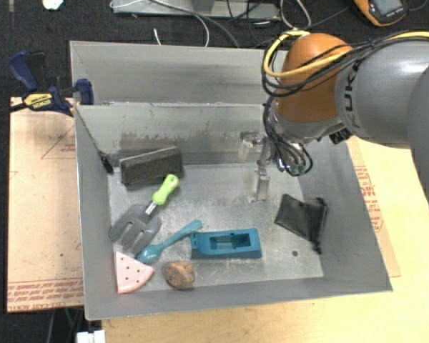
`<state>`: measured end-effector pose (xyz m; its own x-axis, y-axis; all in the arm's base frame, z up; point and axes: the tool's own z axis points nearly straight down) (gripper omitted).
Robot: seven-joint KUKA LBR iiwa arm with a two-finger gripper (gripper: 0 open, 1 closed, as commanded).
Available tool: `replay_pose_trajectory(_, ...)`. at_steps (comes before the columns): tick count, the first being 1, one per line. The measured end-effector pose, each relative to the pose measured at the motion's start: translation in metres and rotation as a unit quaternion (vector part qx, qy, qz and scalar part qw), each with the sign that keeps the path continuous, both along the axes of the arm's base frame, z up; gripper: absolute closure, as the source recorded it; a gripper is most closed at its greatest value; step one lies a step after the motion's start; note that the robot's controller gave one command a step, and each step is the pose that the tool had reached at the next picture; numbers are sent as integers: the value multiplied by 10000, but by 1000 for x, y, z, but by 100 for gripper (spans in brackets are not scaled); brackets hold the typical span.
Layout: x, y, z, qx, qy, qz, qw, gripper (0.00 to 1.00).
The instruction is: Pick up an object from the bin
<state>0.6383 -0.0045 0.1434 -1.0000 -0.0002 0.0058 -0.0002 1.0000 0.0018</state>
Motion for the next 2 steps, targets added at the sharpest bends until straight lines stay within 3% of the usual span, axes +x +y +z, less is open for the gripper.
replay_pose_trajectory(1,2,0,5,0,-39,0,10000,0)
replay_pose_trajectory(2,-38,34,-62,10,-50,-419,9991,0)
